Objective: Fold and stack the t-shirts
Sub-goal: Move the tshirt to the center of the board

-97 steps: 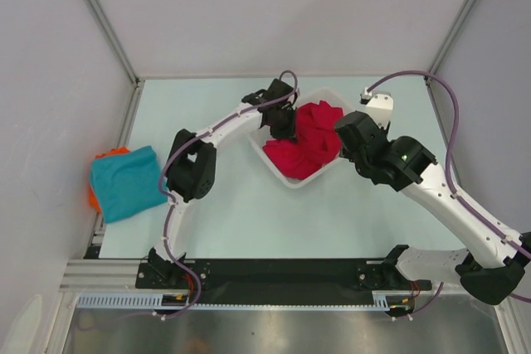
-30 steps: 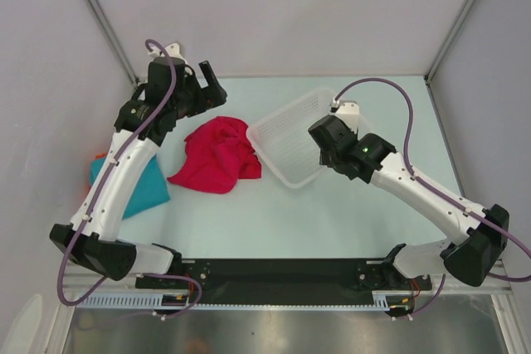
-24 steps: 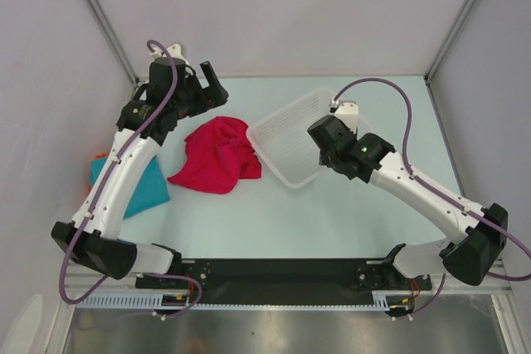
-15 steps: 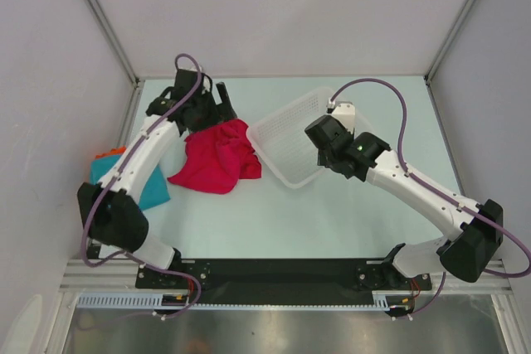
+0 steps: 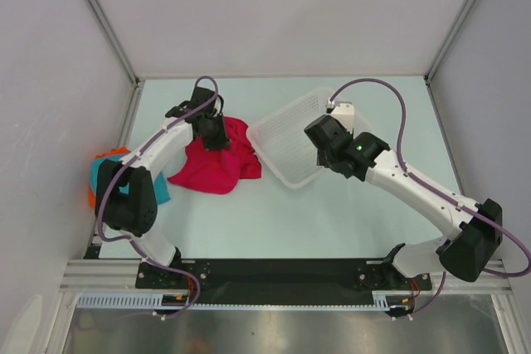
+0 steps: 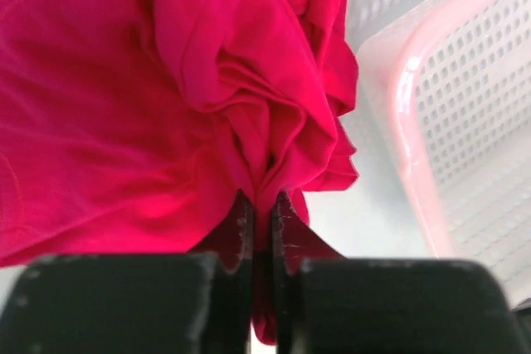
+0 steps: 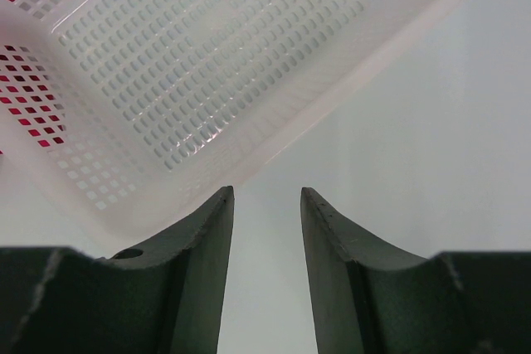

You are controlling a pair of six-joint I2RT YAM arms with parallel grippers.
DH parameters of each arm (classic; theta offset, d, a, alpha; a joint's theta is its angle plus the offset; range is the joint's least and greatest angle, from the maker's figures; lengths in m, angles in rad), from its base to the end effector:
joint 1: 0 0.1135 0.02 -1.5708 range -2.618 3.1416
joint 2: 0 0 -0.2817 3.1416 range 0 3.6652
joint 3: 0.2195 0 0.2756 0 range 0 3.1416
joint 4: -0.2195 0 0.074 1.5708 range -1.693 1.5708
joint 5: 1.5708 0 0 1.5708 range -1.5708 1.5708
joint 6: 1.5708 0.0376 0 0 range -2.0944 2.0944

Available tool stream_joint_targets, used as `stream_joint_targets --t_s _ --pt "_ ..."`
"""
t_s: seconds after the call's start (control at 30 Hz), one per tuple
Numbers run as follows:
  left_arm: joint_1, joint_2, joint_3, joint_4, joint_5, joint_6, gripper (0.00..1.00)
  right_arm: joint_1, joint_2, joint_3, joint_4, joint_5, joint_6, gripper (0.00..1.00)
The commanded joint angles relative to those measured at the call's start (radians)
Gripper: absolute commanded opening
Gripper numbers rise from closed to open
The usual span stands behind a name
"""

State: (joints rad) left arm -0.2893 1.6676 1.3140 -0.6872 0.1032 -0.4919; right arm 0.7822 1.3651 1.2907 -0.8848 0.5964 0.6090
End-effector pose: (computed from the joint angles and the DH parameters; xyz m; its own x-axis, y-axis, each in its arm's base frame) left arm 0.3599 -0.1112 0.2609 -0.8865 -0.2263 -0.4036 -0.0964 0.9435 -0.3171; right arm 0.2245 0.1933 0.3431 -0.6791 -0.0076 -0.7340 0.0416 0.9979 -0.0487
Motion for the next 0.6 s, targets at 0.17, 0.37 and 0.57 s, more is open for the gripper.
stream_joint_targets --t_s 0.17,0.37,0.57 --pt "0.019 -0.126 0.132 -0.037 -0.036 0.01 0.0 0.002 -0.012 -0.004 0.023 0.013 0.0 0.43" --pt "0.065 -0.249 0.549 -0.253 -0.102 0.019 0.0 -0.003 -0.031 -0.021 0.023 0.02 0.0 0.43" --pt "0.072 -0.319 0.979 -0.448 -0.183 -0.008 0.0 -0.006 -0.029 -0.028 0.041 0.003 -0.003 0.43"
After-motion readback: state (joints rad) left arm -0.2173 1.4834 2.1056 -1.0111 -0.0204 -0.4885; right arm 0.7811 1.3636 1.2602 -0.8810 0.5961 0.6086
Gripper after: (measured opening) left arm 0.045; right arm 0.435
